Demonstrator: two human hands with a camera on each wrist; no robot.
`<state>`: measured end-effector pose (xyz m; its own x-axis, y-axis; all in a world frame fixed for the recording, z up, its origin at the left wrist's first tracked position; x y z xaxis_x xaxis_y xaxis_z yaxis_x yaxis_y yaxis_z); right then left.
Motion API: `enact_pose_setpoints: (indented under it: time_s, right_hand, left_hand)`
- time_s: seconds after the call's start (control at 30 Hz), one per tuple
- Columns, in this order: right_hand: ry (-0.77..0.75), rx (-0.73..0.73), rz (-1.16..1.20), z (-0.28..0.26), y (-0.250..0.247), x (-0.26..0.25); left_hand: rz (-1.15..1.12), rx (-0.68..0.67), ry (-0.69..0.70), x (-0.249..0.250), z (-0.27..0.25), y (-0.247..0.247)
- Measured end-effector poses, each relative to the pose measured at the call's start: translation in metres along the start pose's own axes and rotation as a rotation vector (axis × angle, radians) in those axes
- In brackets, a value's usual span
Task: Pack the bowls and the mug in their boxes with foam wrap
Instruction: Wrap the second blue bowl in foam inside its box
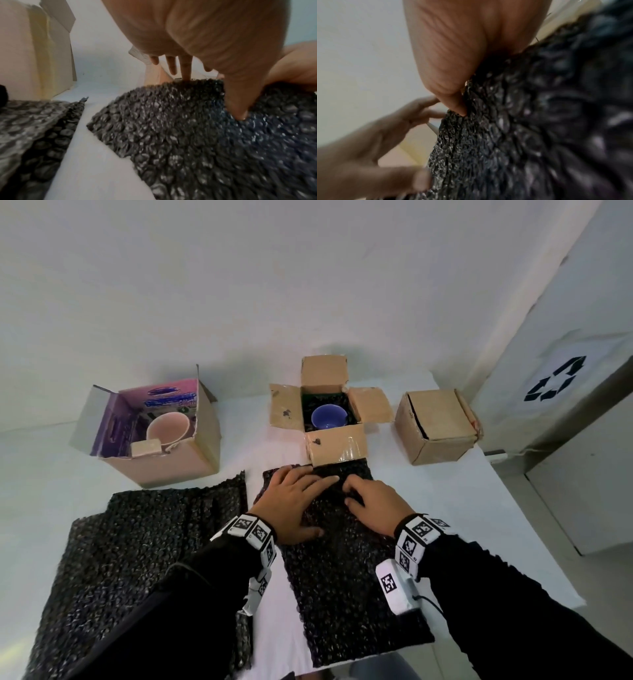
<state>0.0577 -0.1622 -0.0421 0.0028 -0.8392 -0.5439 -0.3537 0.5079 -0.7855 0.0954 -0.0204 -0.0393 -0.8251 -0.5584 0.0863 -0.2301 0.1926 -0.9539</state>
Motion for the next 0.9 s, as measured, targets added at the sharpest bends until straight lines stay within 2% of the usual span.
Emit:
enact_pose_setpoints:
  time_s: [0.07,0.1,0.2,0.33,0.4,0.5,0.63,0.7,0.77,0.9]
  right_hand:
    - [-0.002,-0.006,0.035,0.0,-0.006,-0.004]
    - [-0.005,-0.008,0.05,0.0,-0.01,-0.006]
    - [0.007,-0.034,0.085,0.002,-0.02,-0.01]
    - [0.022,-0.016,0.199,0.003,-0.04,-0.014]
    - [-0.004,-0.035,0.291,0.001,-0.048,-0.019]
    - [-0.016,-0.079,0.267,0.005,-0.054,-0.022]
    - [-0.011,-0.128,0.271,0.01,-0.065,-0.026]
    - [-0.015,-0.195,0.308,0.01,-0.071,-0.033]
    - [-0.016,-0.199,0.346,0.01,-0.08,-0.039]
    - [-0.063,-0.225,0.329,0.017,-0.093,-0.043]
  left_hand:
    - [0.06,-0.053,-0.042,-0.004,0.001,-0.004]
    - [0.058,-0.038,-0.044,-0.006,0.002,-0.008]
    - [-0.059,0.049,-0.022,-0.011,0.001,-0.025]
    - [-0.23,0.021,-0.103,-0.024,0.0,-0.039]
    - [-0.25,0.035,-0.134,-0.026,-0.002,-0.049]
    - [-0.258,0.085,-0.103,-0.02,0.0,-0.067]
    - [-0.133,0.105,-0.04,-0.014,0.005,-0.087]
    - [0.017,0.002,-0.054,-0.013,0.01,-0.089]
    - [0.126,-0.053,-0.089,-0.012,0.014,-0.092]
    - [0.127,0.028,-0.091,-0.011,0.022,-0.106]
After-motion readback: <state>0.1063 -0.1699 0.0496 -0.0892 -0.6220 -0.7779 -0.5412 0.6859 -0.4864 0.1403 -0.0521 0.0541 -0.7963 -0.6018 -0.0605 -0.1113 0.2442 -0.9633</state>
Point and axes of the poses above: each hand's wrist, its own z-axis towards the middle knuckle, its own y-axis out of the palm, x = y × z, the point moved 8 cm from there along z, towards the middle knuckle, and after that the axes turned 13 degrees about -x, right-handed, at the moved point
